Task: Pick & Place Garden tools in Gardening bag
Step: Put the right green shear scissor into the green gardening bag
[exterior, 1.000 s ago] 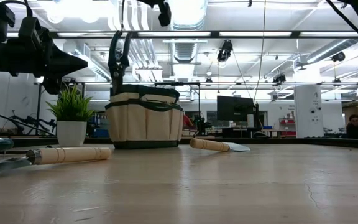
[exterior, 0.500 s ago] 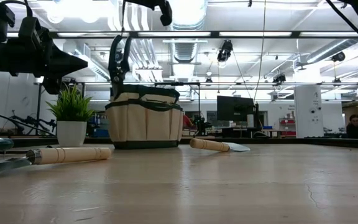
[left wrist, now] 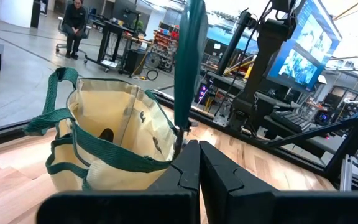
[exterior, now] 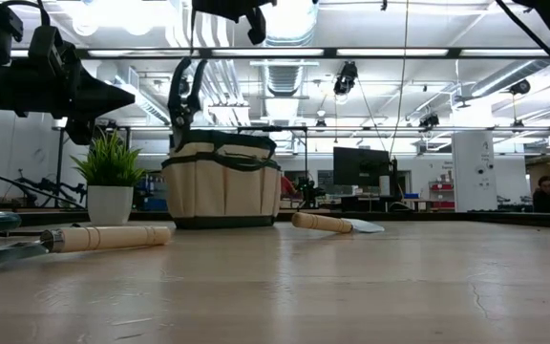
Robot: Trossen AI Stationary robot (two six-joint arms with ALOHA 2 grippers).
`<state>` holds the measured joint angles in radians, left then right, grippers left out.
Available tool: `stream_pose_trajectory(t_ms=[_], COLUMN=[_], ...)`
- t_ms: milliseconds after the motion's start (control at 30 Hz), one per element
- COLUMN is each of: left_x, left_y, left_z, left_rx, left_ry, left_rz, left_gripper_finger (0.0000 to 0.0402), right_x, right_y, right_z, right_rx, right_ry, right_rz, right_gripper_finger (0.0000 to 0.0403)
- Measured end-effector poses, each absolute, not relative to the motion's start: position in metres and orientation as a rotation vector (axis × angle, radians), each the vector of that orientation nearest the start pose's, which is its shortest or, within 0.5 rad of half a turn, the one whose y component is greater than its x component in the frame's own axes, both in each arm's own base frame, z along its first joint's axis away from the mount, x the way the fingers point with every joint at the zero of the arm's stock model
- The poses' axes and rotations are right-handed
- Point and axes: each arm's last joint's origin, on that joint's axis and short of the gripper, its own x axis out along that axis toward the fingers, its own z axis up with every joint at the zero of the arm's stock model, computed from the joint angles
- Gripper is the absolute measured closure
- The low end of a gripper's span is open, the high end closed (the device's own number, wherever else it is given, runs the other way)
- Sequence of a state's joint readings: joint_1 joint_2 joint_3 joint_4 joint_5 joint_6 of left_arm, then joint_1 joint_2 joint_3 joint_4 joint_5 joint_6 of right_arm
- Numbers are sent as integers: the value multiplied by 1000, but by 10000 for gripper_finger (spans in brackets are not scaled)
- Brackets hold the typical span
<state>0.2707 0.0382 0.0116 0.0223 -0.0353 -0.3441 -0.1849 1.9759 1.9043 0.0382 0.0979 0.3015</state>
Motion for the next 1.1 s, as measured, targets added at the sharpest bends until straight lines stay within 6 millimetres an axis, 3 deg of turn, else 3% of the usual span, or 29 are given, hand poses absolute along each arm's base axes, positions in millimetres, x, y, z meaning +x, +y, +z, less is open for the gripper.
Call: stream_pose_trajectory(t_ms=[300, 567, 767, 1100], left_x=[95, 96, 95, 95], left_y=[28, 28, 28, 28], left_z=[167, 167, 167, 167], left_rx=[-342, -342, -342, -342], left_ry=[-49, -48, -49, -49], left_rz=[304, 303, 303, 303], left_gripper_finger=[396, 396, 396, 396], right_x=[451, 423, 406, 377], right_y=[-87, -90, -105, -143], right_z=[431, 478, 489, 489], right_rx=[277, 175, 140, 22], right_ry=[-84, 6, 66, 205], right_rz=[-229, -318, -389, -493], right_gripper_finger=[395, 395, 395, 395])
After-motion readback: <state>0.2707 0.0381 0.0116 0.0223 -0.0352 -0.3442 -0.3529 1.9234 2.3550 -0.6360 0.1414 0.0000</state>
